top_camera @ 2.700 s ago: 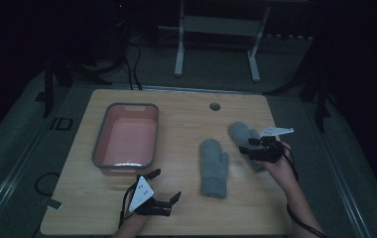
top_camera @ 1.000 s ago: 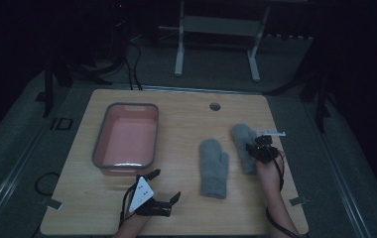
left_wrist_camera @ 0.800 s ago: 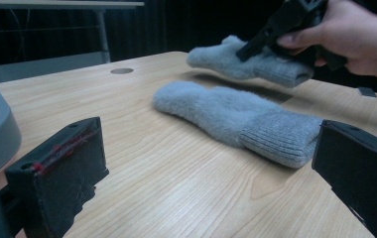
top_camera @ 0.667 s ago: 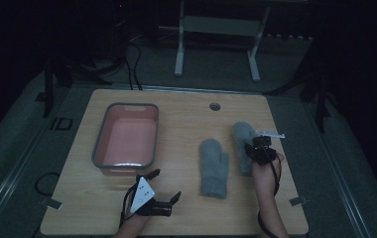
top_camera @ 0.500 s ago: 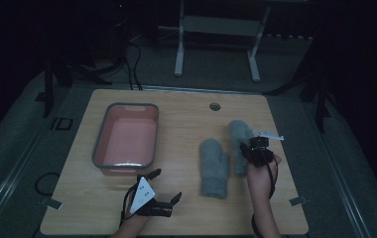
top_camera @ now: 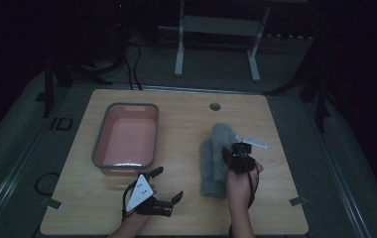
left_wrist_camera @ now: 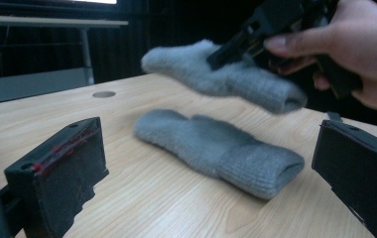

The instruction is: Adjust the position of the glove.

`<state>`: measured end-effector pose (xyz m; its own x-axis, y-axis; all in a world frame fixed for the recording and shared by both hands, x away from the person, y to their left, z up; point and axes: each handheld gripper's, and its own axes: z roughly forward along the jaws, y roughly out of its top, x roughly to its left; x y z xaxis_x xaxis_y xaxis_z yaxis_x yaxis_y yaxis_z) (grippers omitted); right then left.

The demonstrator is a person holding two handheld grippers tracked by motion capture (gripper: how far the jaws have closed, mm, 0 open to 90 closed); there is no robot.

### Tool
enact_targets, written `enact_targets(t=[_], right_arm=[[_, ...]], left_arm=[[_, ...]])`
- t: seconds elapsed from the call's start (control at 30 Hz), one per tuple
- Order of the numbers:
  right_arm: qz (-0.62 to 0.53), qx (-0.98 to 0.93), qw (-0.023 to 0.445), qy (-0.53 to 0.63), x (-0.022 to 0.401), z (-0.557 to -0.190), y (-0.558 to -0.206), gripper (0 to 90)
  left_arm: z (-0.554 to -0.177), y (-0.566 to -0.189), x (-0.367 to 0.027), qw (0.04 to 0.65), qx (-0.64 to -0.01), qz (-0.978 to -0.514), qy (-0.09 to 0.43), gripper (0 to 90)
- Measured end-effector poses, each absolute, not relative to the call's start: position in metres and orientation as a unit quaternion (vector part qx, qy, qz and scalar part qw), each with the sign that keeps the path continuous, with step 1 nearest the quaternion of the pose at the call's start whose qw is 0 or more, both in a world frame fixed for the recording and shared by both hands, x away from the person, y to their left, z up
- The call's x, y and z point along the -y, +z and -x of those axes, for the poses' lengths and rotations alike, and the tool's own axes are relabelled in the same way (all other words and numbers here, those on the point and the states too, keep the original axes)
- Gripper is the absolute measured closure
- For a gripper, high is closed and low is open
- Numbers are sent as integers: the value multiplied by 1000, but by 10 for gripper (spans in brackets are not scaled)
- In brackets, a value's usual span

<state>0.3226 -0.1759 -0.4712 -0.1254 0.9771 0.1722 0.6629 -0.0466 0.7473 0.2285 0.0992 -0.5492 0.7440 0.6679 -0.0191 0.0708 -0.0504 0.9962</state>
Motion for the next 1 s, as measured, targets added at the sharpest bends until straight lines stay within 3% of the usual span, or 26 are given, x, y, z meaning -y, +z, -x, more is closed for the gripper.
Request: enact_targets(t=[0.47, 0.53, 0.77, 0.9, 1.0], right_arm=[[-642, -659, 206, 334, 147, -311, -496, 791], [-650, -656, 177, 341, 148, -312, -503, 790], [-653, -658, 183, 326, 145, -315, -518, 781], [-653, -659, 177, 329, 148, -316, -522, 745], [-646, -666, 165, 334, 148, -319, -520, 658]], left_arm=[[-236, -553, -87, 629, -260, -700, 218, 6], [-236, -553, -88, 633, -259, -699, 210, 6], [-237, -554, -90, 631, -266, -700, 204, 6], [-237, -554, -91, 630, -265, -702, 199, 7], [-237, -554, -90, 631, -261, -705, 194, 6]])
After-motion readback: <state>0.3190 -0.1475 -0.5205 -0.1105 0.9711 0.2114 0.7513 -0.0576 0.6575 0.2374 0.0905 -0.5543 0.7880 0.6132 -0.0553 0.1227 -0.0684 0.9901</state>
